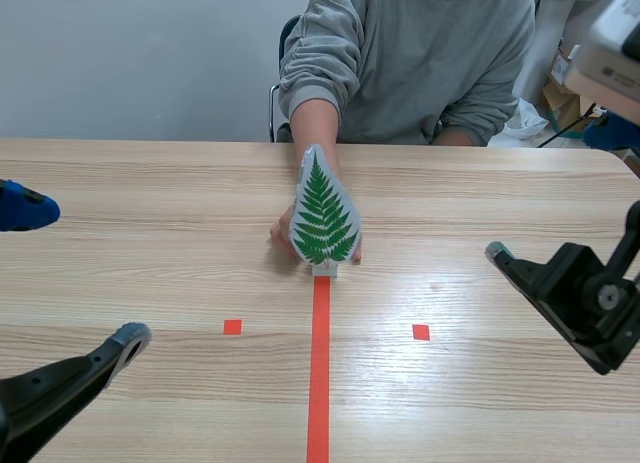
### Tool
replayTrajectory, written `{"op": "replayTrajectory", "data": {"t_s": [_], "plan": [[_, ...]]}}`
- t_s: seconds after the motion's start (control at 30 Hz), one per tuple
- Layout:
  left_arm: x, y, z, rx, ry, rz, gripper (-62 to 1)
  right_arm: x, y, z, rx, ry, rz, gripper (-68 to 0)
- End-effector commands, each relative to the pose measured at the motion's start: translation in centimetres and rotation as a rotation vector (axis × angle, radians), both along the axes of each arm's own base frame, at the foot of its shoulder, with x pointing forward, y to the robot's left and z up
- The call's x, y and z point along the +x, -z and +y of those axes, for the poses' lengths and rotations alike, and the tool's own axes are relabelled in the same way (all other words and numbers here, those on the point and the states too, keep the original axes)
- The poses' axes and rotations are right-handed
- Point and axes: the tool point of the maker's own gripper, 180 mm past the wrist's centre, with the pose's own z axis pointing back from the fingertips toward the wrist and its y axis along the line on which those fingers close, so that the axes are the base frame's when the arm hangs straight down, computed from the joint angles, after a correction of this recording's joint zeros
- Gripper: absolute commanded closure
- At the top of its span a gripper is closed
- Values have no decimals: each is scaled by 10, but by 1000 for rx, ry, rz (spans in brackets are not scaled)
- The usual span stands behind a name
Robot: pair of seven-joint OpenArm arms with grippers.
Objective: Do the leaf sorting experiment
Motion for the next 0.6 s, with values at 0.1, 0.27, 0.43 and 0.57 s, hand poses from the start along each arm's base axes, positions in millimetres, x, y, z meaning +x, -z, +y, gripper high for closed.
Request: {"op": "replayTrajectory", "data": {"t_s": [0.1,0.27,0.43,0.57], "plan": [[-2,-1,-4,-27,4,3,-623,3,-5,-1,3,5,-21,-679],[-2,-1,-4,-27,4,4,-623,3,-5,-1,2,5,-20,-679],[-2,-1,-4,-27,4,3,-623,3,-5,-1,2,5,-21,-679],[-2,-1,-4,-27,4,3,-623,3,-5,-1,2,5,-21,-679]]}}
